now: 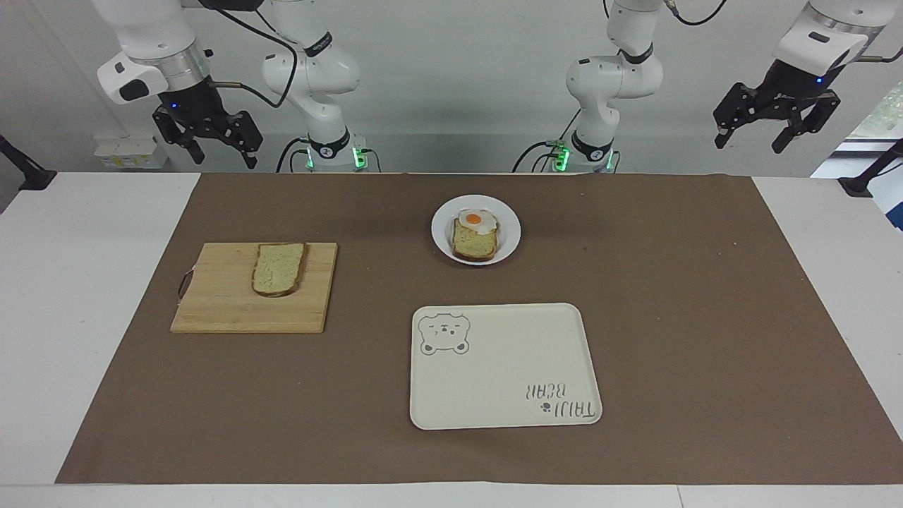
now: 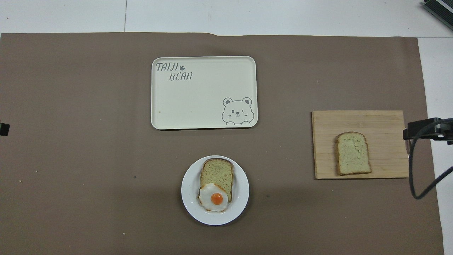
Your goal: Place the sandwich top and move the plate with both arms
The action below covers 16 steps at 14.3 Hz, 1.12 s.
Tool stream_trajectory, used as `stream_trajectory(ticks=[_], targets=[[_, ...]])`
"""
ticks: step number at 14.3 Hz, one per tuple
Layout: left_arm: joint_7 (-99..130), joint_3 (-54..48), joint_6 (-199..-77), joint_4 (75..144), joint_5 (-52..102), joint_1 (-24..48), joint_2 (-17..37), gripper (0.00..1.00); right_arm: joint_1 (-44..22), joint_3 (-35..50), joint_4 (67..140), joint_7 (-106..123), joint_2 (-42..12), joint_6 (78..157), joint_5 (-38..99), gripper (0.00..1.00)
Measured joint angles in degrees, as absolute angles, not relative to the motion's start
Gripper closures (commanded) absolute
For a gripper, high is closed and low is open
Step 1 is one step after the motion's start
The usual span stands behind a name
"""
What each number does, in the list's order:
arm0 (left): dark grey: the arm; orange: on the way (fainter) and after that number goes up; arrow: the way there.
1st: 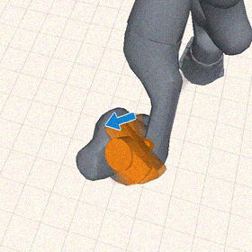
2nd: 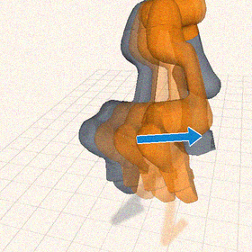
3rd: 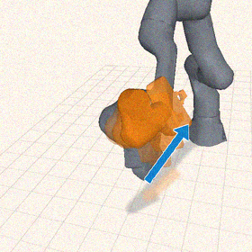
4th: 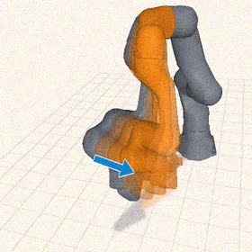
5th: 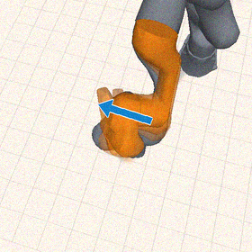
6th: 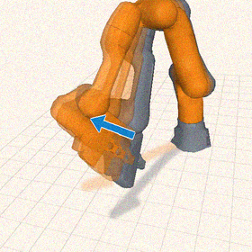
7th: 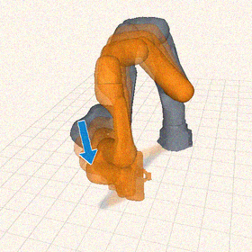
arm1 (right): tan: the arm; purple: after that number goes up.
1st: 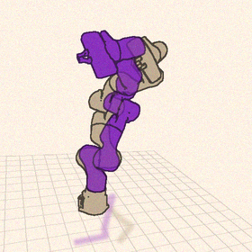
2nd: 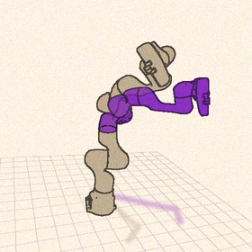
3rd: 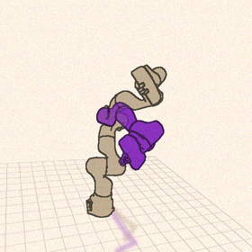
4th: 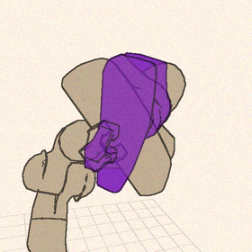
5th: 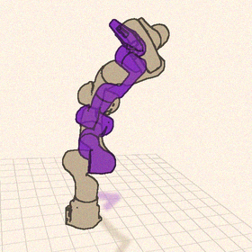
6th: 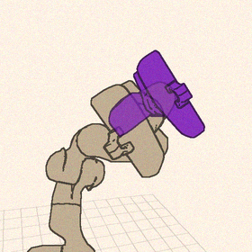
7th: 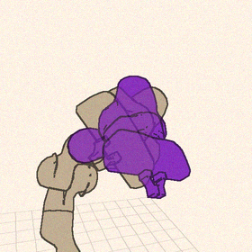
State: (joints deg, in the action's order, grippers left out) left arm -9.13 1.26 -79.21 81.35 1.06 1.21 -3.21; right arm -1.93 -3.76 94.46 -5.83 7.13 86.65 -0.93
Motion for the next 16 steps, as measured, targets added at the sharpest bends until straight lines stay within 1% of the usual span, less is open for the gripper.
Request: stream_trajectory(ticks=[16], targets=[[-9.1,1.3,-79.1,81.4,1.1,1.2,-3.2,0.00,-1.9,-3.6,94.4,-5.8,7.0,88.2,-1.0,0.00]])
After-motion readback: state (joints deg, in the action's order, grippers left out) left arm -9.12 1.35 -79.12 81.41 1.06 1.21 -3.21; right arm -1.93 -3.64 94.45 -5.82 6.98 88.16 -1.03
